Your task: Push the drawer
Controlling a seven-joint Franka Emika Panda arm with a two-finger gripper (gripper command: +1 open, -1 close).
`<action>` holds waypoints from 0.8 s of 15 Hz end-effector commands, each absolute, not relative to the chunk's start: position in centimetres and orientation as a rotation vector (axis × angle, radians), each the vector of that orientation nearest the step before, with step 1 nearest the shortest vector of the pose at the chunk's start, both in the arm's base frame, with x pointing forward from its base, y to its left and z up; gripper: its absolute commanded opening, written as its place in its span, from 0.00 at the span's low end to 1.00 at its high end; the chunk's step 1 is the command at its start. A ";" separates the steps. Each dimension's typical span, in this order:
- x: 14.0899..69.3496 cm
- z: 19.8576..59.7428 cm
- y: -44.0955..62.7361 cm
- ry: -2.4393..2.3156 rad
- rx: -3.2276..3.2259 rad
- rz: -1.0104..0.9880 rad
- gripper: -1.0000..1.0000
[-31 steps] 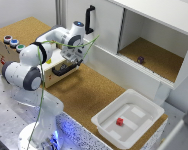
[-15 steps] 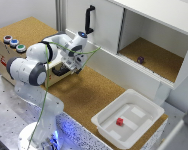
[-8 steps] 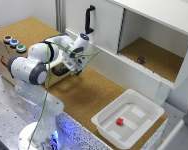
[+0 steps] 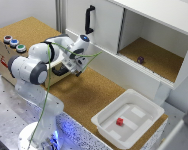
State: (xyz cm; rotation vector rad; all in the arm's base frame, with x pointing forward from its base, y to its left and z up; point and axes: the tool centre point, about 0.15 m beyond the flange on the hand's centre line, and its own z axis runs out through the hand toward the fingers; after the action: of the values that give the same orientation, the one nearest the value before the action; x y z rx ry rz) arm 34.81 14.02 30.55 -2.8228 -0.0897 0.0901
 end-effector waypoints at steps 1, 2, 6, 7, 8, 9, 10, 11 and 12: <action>35.6 29.9 17.6 -0.084 -2.817 0.067 0.00; 35.5 29.8 18.3 -0.079 -2.819 0.063 0.00; 34.9 29.0 21.0 -0.085 -2.820 0.086 0.00; 34.7 28.9 21.6 -0.084 -2.818 0.088 0.00; 34.6 28.8 22.3 -0.085 -2.820 0.085 0.00; 34.5 28.7 23.2 -0.092 -2.819 0.083 0.00; 34.4 28.6 23.9 -0.100 -2.813 0.092 0.00; 34.3 28.5 24.7 -0.109 -2.811 0.095 0.00; 34.2 28.4 25.4 -0.119 -2.810 0.105 0.00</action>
State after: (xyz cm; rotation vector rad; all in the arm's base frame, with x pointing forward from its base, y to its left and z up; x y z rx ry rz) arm 34.20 20.39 30.47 -2.8007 -0.0998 0.0641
